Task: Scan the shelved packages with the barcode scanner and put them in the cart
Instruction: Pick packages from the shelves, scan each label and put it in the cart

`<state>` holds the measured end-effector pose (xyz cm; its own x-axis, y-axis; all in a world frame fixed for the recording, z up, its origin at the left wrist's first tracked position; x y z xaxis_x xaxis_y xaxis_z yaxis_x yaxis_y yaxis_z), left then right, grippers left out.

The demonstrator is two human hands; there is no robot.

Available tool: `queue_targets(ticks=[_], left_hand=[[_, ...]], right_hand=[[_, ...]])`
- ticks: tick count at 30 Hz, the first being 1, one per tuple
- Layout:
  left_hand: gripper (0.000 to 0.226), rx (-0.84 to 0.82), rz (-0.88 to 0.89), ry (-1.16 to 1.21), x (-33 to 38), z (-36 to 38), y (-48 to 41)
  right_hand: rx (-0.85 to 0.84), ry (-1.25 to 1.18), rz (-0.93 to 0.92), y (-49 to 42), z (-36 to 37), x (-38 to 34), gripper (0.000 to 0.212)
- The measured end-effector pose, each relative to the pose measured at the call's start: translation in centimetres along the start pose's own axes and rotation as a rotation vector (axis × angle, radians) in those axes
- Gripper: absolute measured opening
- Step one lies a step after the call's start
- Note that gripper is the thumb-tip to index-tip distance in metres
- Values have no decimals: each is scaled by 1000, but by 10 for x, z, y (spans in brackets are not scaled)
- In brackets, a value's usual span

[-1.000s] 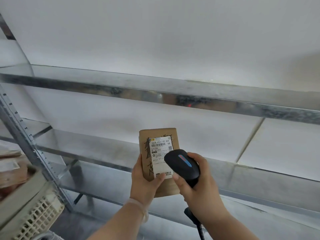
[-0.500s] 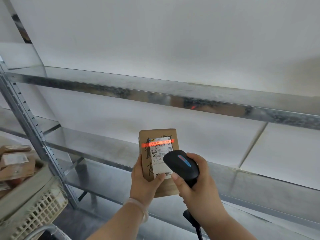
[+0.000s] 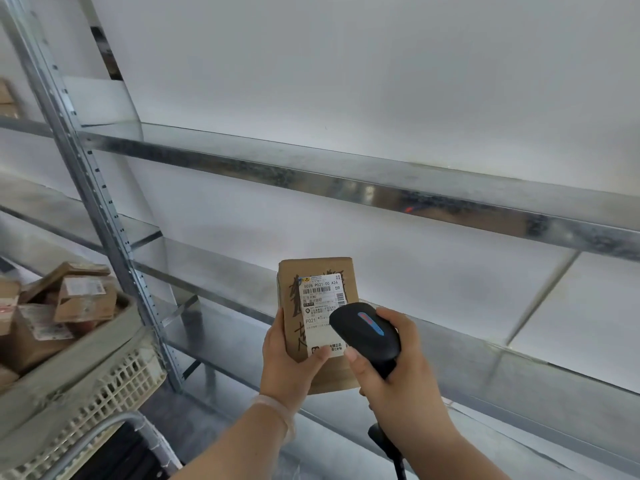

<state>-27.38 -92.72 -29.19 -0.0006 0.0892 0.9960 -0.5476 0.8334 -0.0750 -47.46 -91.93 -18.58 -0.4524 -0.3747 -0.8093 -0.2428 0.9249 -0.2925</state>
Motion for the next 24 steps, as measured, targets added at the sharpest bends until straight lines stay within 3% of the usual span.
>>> queue_targets(ticks=[11,18,24], left_hand=[[88,143,10,58,30,-111,-3],[94,305,35,130,68,-254,0],[81,461,81,176,98,-387,17]], right_hand=[[-30,-2,-81,-14,72,-42,60],[-112,-111,-167,-9,183,-120,64],[-195,-198,-276,14,281,-209,62]])
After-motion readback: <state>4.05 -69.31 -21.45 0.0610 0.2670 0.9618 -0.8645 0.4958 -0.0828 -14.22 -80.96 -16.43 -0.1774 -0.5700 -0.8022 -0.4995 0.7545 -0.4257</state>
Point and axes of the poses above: each hand's wrist, its own y-axis away from the middle knuckle, its own z-axis out of the palm, x = y × z, the point moved 10 cm from there along -y, towards the middle knuckle, and after that the axes turned 12 degrees about y, right-handed, at the moved point
